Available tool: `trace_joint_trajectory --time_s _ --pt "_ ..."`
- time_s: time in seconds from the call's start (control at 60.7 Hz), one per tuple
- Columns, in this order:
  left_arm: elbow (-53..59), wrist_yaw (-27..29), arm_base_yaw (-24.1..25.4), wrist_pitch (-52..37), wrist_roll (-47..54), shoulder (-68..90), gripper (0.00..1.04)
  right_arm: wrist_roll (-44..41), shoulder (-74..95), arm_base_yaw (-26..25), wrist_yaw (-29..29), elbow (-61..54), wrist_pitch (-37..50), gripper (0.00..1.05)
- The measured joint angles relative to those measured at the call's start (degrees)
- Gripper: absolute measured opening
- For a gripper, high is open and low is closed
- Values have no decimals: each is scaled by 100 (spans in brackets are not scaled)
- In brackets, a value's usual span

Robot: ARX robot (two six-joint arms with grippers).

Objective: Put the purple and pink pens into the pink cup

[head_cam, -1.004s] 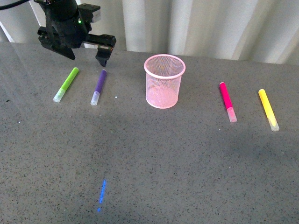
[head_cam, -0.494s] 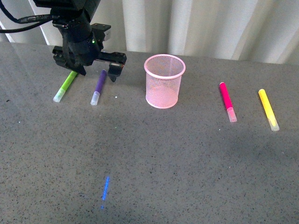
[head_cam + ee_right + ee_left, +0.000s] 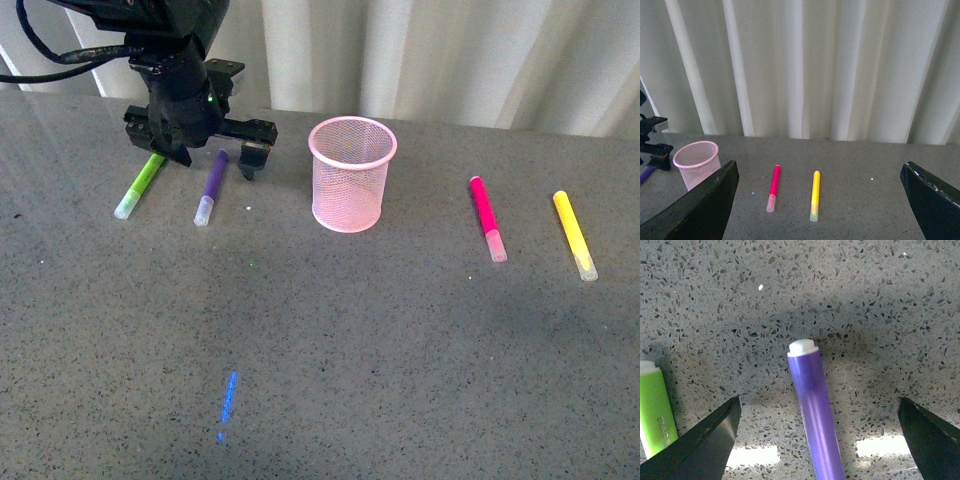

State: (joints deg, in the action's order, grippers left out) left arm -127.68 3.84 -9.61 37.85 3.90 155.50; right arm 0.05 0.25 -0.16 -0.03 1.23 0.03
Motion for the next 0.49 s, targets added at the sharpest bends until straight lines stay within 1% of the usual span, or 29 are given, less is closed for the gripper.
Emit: trace_joint_trajectory --time_s 0.049,0.099,0.148,0.181,0.214,0.329,0.362,0.494 --pt "-24 -7 -4 7 2 20 97 0 0 0 0 0 0 98" --pt "-37 -17 -9 7 -7 31 90 0 0 0 0 0 0 98" --pt "-39 -50 -20 9 -9 37 82 0 0 0 0 0 0 98" --pt "-44 -50 -22 15 -9 39 78 0 0 0 0 0 0 98" --pt "-48 -33 -42 15 -7 39 69 0 0 0 0 0 0 98" --pt "-50 37 -66 39 7 42 52 0 0 0 0 0 0 98" --pt "-50 52 -66 46 7 42 48 0 0 0 0 0 0 98" --pt "-48 184 -46 57 35 42 20 0 0 0 0 0 0 98"
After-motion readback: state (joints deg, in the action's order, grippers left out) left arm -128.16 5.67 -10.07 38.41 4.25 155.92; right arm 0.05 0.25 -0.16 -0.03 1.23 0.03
